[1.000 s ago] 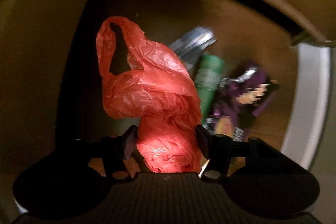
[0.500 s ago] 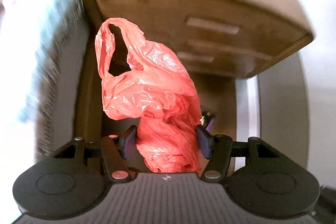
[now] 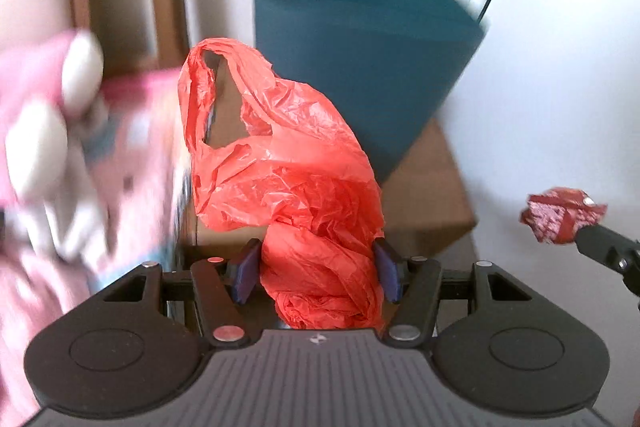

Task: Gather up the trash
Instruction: 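Lift the red bag and wrapper up over the teal wastebasket, then open the left tool dropping the red bag while the right tool drops the wrapper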

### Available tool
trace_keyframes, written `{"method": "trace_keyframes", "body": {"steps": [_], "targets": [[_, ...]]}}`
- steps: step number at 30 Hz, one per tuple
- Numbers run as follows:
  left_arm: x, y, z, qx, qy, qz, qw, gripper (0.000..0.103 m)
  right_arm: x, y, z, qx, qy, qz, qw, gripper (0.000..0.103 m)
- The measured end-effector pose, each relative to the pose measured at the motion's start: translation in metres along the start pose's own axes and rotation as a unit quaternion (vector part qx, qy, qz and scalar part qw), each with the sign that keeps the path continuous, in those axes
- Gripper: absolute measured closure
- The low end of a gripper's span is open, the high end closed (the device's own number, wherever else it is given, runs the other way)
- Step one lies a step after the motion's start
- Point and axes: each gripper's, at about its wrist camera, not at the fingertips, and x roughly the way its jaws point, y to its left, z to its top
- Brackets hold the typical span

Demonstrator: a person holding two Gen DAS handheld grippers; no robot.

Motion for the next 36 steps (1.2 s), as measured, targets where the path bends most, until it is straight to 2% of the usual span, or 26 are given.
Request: {"method": "trace_keyframes", "body": {"steps": [8, 12, 15, 21, 25, 30, 36], "targets": [[-0.05, -0.007, 0.091, 0.064, -0.072, -0.014, 0.9952, 0.044, -0.003, 0.029, 0.092, -0.003, -0.076, 0.003, 0.997, 0.103], [-0.05, -0.011, 0.131, 0.08, -0.089, -0.007, 0.9928, 0.044, 0.01, 0.036, 0.131, -0.023, -0.098, -0.002, 0.995, 0.103], [-0.042, -0.011, 0.154, 0.079, -0.089, -0.012, 0.9928, 0.044, 0.027, 0.038, 0.152, -0.038, -0.099, -0.011, 0.994, 0.103], [-0.005, -0.026, 0.186, 0.097, -0.072, -0.005, 0.9927, 0.044, 0.064, 0.043, 0.172, -0.059, -0.064, -0.032, 0.996, 0.103], [0.028, -0.024, 0.197, 0.098, -0.04, -0.004, 0.9944, 0.044, 0.094, 0.042, 0.174, -0.07, -0.028, -0.049, 0.996, 0.103], [0.059, -0.023, 0.198, 0.102, -0.006, -0.002, 0.9947, 0.044, 0.123, 0.038, 0.169, -0.069, 0.015, -0.061, 0.996, 0.103], [0.083, -0.035, 0.191, 0.142, 0.018, 0.011, 0.9896, 0.044, 0.139, 0.043, 0.164, -0.085, 0.051, -0.068, 0.993, 0.103]]}}
